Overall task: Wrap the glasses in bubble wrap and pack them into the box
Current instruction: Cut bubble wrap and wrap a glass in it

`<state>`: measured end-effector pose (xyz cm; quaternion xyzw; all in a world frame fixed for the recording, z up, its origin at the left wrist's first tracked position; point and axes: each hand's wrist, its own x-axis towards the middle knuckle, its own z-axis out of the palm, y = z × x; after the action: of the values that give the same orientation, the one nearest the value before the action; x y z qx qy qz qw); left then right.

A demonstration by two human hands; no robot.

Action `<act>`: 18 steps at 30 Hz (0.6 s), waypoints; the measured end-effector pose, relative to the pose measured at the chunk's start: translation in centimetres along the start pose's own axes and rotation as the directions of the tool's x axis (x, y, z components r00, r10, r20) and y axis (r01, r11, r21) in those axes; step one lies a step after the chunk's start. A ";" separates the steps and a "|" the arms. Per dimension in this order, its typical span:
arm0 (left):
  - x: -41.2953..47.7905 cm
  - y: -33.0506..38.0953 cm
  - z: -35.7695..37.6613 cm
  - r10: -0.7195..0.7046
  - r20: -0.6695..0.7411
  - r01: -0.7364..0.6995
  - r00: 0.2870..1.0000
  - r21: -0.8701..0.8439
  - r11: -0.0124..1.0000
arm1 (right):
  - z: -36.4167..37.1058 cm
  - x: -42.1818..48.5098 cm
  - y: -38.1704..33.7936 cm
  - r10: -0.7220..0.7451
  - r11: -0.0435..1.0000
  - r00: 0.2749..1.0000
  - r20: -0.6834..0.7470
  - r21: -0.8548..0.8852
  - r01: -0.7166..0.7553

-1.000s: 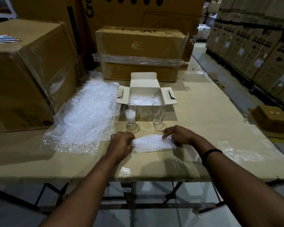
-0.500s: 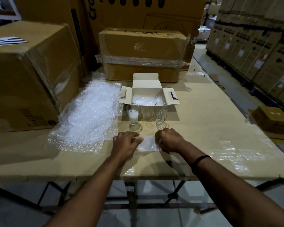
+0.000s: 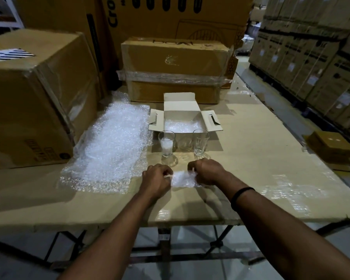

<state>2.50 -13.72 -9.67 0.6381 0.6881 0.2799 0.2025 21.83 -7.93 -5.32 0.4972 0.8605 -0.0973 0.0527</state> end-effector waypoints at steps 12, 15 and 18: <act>6.5 0.4 0.3 -0.228 -0.070 0.151 0.971 -0.557 0.816 | 0.6 -1.5 1.6 0.480 0.503 0.862 -0.162 0.856 -0.119; 7.9 0.4 1.4 -0.281 -0.090 0.188 0.955 -0.550 0.814 | 0.5 -2.4 1.6 0.532 0.389 0.837 -0.126 0.915 -0.110; 8.5 0.3 1.8 -0.321 -0.119 0.212 0.940 -0.532 0.820 | 0.9 -3.0 1.4 0.473 0.197 0.881 -0.029 0.978 -0.073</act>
<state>3.00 -5.07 -10.13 0.4261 0.6885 0.4850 0.3305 24.53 -9.93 -5.80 0.5792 0.5102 -0.5051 -0.3861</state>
